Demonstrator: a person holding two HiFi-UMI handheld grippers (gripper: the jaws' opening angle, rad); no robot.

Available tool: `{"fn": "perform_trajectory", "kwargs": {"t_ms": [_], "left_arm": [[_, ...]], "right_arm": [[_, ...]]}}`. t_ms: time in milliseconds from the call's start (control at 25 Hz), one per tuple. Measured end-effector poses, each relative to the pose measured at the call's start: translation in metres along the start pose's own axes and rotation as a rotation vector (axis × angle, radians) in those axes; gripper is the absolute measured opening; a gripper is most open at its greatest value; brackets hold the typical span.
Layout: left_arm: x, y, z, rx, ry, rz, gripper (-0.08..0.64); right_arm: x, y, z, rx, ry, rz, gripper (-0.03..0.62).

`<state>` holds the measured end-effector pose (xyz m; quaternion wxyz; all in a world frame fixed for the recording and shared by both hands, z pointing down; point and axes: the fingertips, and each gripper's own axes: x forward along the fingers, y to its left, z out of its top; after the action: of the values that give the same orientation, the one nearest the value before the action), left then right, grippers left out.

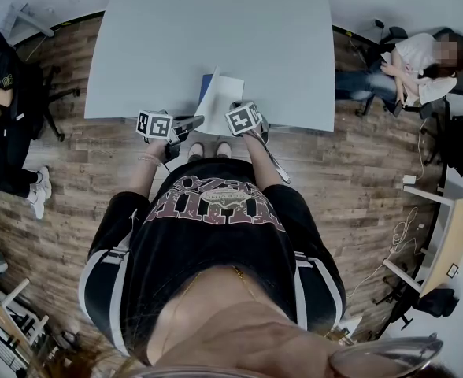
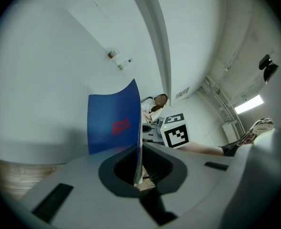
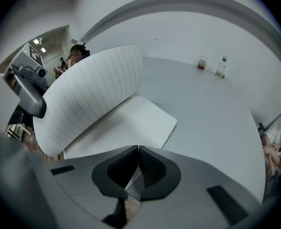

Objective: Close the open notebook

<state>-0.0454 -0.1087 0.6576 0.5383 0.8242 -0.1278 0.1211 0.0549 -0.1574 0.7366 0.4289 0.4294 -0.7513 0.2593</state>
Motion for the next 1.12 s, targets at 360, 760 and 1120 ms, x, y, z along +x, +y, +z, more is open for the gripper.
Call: {"fn": "perform_trajectory", "kwargs": {"t_ms": [360,760,1120], "left_arm": [[0.009,0.002,-0.003,0.002,0.015,0.001,0.052],[0.017,0.000,-0.005,-0.015,0.017,-0.001,0.052],[0.025,0.001,-0.009,-0.013,0.037,-0.003,0.054]], "right_arm": [[0.000,-0.001,-0.001,0.001,-0.003,0.000,0.020],[0.000,-0.004,-0.002,0.000,-0.005,0.009,0.020],[-0.001,-0.001,-0.002,-0.006,-0.004,0.004,0.020]]}}
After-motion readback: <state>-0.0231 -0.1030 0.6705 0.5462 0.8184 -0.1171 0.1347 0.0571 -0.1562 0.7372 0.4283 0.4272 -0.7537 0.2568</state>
